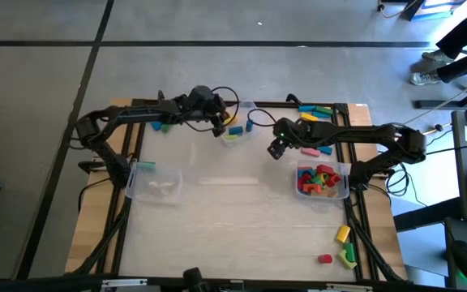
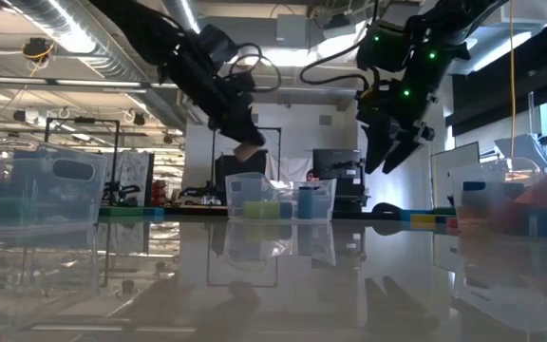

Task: Sort blocks by size
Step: Put the brown cylindrical block into the top transparent bin, then put the green cylindrical block into the top transparent bin

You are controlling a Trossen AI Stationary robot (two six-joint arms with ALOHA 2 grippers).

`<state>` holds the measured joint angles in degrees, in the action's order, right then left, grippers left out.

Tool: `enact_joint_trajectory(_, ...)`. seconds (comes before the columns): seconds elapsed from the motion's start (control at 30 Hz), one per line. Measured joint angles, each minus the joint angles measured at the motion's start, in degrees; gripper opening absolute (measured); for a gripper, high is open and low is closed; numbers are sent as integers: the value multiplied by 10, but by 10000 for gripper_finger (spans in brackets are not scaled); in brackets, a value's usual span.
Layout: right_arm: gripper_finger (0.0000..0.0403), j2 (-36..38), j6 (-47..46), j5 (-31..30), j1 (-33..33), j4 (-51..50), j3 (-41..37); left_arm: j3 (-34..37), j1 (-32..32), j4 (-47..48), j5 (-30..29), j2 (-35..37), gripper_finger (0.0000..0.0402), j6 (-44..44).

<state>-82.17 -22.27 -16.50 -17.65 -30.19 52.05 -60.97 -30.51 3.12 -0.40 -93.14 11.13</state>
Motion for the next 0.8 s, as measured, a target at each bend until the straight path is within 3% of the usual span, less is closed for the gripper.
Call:
enact_joint_trajectory(0.27, 293, -7, 1, 6, 0, 16, 0, 0, 9, -19, 0, -41, 153, 28)
enact_joint_trajectory(0.5, 293, -8, 18, 6, 0, 60, 0, -3, 11, -19, 0, -43, 201, 25)
enact_joint_trajectory(0.8, 293, -8, 34, 6, 1, 143, 0, -58, 19, 201, -4, 20, 233, 29)
